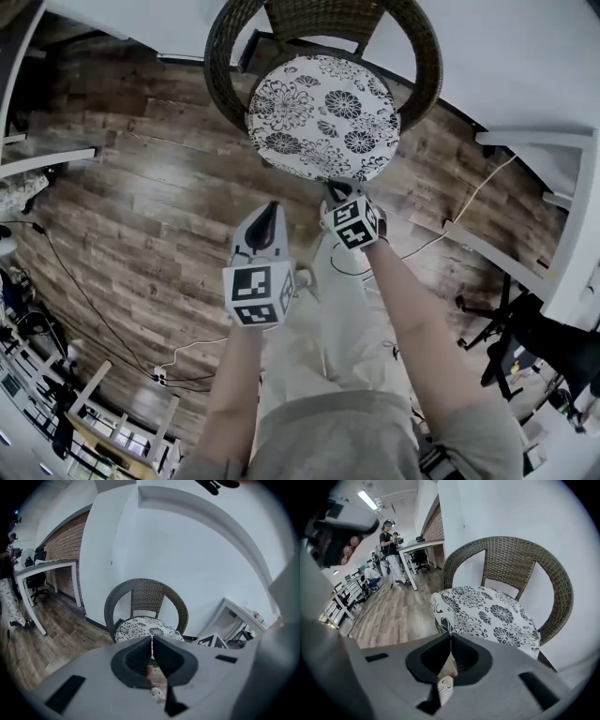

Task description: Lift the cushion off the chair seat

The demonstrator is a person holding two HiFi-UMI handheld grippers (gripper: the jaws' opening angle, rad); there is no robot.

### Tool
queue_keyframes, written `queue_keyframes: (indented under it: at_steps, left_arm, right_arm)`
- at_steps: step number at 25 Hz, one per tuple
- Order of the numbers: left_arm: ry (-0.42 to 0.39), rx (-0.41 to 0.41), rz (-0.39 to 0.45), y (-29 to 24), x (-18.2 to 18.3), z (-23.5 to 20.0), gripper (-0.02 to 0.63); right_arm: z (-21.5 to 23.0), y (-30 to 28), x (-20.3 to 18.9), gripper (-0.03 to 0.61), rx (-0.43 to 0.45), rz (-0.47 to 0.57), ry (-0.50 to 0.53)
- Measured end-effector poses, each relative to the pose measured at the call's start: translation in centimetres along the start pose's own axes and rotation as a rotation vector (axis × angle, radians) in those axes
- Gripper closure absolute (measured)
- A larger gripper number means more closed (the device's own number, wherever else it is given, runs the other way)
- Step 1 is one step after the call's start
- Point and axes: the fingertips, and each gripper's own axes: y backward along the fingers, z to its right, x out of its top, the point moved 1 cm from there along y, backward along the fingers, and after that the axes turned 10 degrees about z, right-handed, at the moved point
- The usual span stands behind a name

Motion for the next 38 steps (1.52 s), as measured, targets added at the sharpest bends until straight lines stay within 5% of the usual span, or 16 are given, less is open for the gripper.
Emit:
queue_keyframes:
  at_steps: [24,38]
  left_arm:
    - [-0.009,-0.038,0.109,14.7,6.8,2.4,0.601]
    - [-0.046,-0.063,0.185,23.5,8.7,4.9,0.601]
  right_arm:
    - [-5.2,15.9,12.3,0.571,-0.127,0.204,-0.025]
    - [-9.5,26.3,15.2,0.571,-0.2,0.308,-0.003]
